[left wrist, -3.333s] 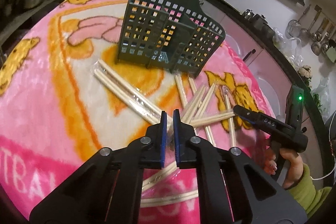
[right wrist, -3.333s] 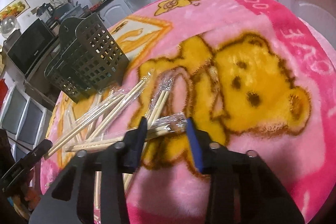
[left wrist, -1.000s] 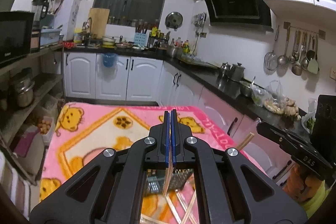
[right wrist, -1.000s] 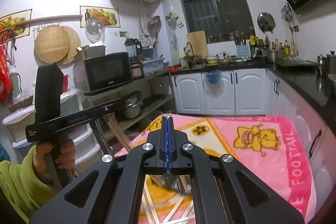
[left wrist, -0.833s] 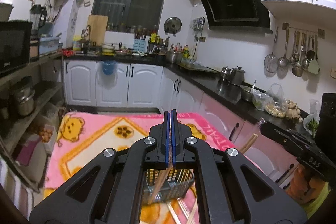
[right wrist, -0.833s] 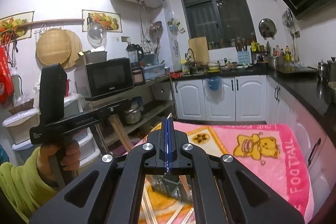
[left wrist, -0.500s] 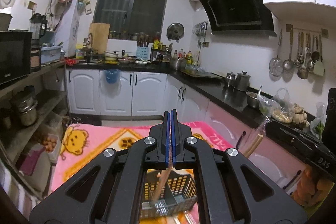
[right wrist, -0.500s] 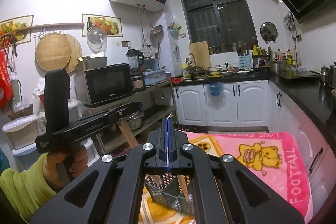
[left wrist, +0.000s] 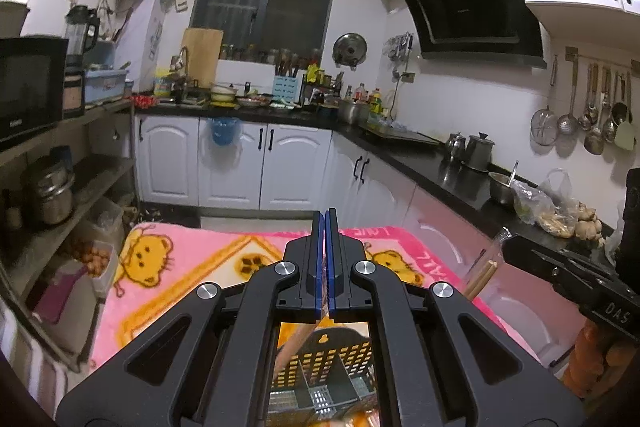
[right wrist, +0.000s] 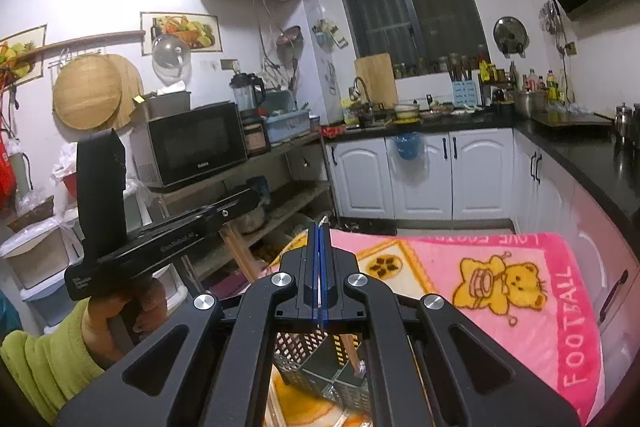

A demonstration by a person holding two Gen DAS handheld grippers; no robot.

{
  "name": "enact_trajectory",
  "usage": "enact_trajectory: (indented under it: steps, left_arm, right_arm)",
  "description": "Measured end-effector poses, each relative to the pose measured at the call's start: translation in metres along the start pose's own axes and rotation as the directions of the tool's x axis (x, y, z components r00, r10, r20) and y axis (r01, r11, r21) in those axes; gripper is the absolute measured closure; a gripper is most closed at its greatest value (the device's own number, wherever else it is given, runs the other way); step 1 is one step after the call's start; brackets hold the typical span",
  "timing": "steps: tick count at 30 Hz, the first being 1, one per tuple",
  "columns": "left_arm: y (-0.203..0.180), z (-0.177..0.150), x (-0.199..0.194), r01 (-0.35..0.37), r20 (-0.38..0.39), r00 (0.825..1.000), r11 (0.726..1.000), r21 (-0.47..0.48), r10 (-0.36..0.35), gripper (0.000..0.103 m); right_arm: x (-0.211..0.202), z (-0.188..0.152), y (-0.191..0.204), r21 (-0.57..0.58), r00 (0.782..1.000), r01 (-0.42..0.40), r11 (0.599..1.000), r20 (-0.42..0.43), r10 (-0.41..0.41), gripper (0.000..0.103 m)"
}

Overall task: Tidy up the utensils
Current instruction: 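Lift the chopstick with the left gripper and lower it into the green caddy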

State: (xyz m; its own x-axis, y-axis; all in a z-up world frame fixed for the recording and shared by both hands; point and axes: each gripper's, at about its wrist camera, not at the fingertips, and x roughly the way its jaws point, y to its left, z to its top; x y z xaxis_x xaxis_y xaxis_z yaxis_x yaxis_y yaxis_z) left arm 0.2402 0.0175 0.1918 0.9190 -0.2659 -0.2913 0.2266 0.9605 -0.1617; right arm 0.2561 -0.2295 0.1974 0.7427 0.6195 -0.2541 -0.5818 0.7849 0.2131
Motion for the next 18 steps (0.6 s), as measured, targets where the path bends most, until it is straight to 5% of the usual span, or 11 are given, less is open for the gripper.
enact_trajectory:
  steps: [18]
  left_arm:
    - [0.018,-0.042,0.029,-0.011,-0.116,0.993,0.999,-0.038,0.007,0.103]
  right_arm:
    - [0.032,-0.028,-0.019,0.092,0.996,0.008,0.996,-0.087,0.000,0.102]
